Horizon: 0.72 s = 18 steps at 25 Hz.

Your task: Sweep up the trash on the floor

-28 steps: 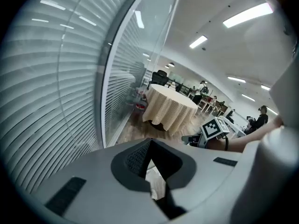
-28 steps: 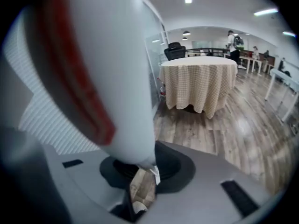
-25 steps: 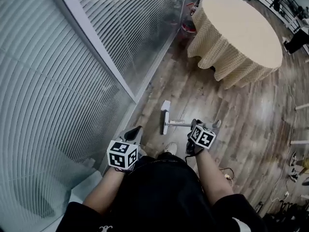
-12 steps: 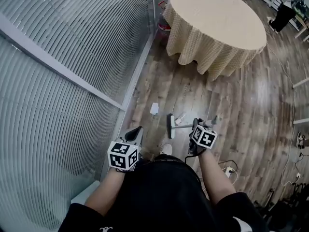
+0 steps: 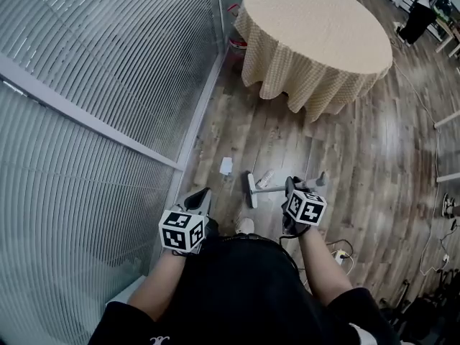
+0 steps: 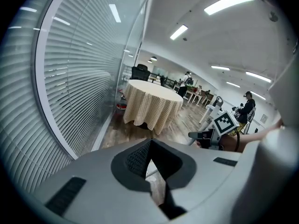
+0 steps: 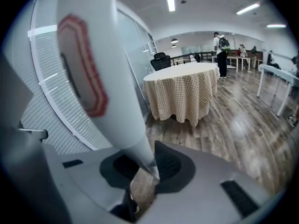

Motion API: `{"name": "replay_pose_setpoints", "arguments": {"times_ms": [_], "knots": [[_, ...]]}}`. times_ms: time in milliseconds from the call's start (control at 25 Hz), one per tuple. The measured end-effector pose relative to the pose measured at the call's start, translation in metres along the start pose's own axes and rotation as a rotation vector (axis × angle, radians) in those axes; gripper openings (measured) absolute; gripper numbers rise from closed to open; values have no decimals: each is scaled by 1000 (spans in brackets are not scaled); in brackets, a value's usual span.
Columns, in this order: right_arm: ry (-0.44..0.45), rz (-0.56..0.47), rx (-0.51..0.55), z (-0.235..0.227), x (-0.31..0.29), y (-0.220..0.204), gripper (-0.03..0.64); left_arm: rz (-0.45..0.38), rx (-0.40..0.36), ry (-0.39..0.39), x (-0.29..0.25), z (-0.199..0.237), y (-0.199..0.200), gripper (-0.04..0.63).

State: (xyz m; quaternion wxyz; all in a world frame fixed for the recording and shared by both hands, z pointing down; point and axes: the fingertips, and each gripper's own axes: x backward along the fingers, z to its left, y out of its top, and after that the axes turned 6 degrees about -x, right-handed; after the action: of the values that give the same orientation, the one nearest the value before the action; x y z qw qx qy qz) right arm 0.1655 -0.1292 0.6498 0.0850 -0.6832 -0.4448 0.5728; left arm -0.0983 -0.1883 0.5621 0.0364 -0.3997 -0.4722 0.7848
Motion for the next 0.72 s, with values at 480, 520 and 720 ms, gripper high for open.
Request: {"name": "replay_pose_setpoints", "arguments": {"times_ms": [480, 520, 720], "knots": [[75, -28, 32, 105, -49, 35, 81, -8, -13, -54, -24, 74, 32, -5], [75, -32, 29, 116, -57, 36, 81, -7, -13, -56, -24, 84, 34, -5], [62, -36, -11, 161, -105, 40, 81, 11, -12, -52, -24, 132, 42, -5]]}}
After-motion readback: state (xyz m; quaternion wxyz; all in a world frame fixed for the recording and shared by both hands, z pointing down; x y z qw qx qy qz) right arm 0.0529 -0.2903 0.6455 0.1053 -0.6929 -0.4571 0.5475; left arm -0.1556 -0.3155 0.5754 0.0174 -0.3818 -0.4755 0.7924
